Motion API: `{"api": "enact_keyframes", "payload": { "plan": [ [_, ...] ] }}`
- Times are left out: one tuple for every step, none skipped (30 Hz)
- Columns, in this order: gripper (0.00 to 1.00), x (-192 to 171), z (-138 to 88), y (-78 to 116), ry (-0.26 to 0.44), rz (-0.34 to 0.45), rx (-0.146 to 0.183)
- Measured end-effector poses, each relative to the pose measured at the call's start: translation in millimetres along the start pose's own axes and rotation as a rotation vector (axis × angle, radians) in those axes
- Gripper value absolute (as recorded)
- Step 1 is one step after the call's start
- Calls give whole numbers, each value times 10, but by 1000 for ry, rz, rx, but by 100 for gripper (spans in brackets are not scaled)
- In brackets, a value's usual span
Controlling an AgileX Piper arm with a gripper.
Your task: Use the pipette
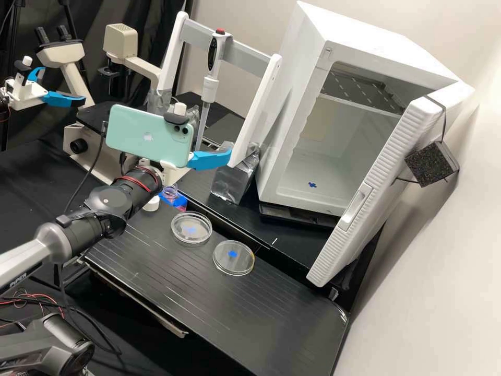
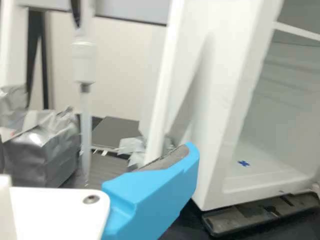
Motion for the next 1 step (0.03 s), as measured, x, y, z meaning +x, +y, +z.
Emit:
{"api": "enact_keyframes", "payload": {
  "plan": [
    [100,1,-3,17,-1,6,9]
  ]
}}
